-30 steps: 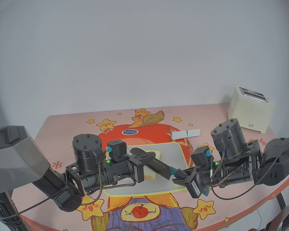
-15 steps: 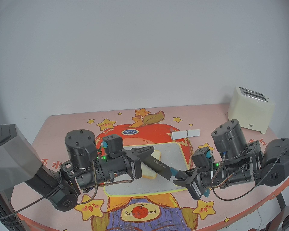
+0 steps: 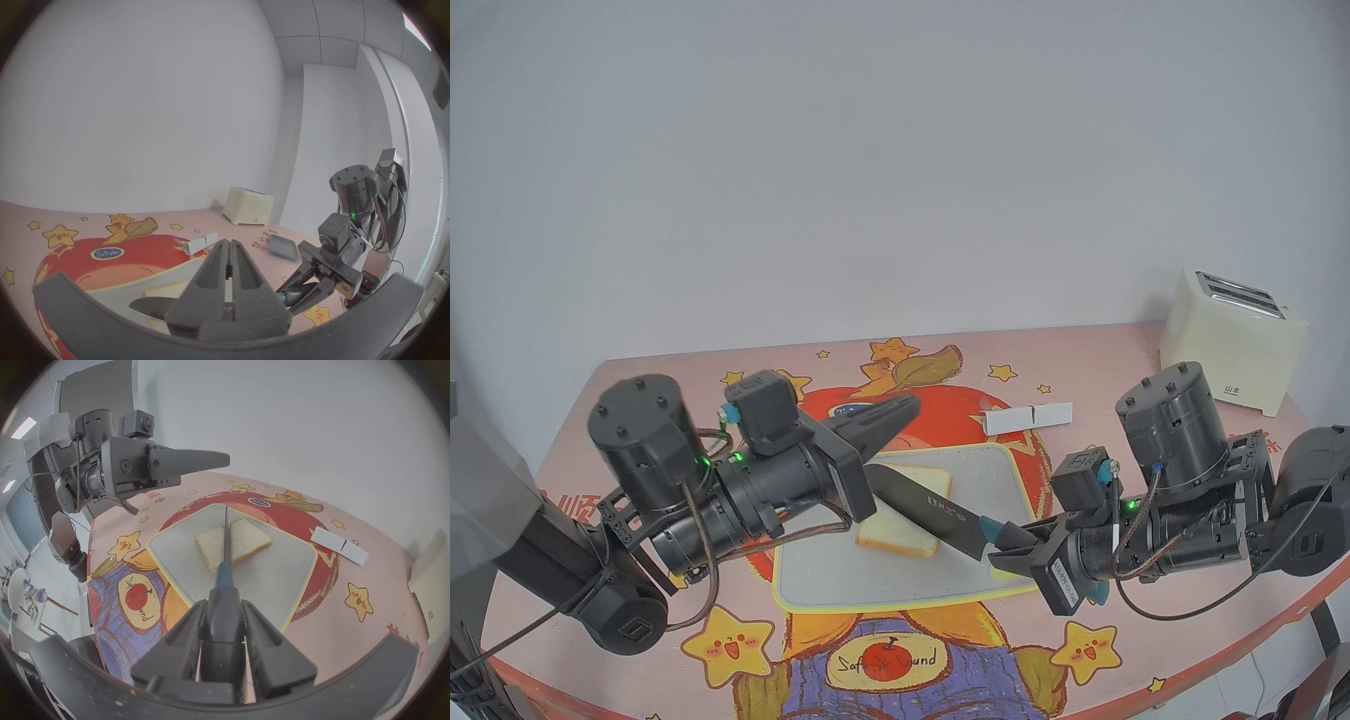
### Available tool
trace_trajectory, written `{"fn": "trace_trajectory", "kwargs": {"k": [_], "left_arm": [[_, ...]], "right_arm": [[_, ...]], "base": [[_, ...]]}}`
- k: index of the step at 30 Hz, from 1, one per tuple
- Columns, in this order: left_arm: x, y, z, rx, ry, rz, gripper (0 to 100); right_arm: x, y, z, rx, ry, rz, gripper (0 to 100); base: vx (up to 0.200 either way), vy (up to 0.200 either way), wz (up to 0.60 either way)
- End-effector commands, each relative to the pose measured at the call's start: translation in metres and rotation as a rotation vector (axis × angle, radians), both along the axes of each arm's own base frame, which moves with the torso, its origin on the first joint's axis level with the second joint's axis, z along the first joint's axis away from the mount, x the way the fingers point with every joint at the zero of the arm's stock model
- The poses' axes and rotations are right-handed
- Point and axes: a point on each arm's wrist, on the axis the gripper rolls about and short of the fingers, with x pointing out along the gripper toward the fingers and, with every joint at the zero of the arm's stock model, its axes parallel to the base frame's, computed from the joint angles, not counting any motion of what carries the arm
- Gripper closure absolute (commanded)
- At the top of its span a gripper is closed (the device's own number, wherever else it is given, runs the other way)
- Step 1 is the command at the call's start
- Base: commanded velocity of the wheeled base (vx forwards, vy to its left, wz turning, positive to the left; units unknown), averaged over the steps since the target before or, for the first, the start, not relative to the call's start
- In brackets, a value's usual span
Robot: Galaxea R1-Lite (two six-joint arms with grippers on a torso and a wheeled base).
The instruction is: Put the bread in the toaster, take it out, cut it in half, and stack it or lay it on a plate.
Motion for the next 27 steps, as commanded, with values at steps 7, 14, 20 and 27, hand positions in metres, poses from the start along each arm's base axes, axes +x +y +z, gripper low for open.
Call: {"fn": "trace_trajectory", "kwargs": {"k": [7, 14, 20, 27], "left_arm": [[-0.011, 0.046, 0.057, -0.11, -0.224, 0.005, 100], [-0.024, 0.071, 0.081, -0.123, -0.322, -0.01, 100], [-0.033, 0.085, 0.097, -0.145, -0.383, 0.025, 100], [-0.03, 0.087, 0.097, -0.144, -0.381, 0.041, 100]], "right_arm": [[-0.001, -0.001, -0.002, -0.006, 0.006, 0.001, 100], [-0.002, -0.003, -0.001, -0.004, 0.002, -0.003, 100], [0.0, -0.003, 0.003, 0.01, -0.012, -0.006, 100], [0.005, 0.0, 0.011, 0.072, -0.074, -0.011, 100]], "base": [[0.0, 0.0, 0.0], [0.0, 0.0, 0.0], [0.0, 0.0, 0.0], [0.0, 0.0, 0.0]]}}
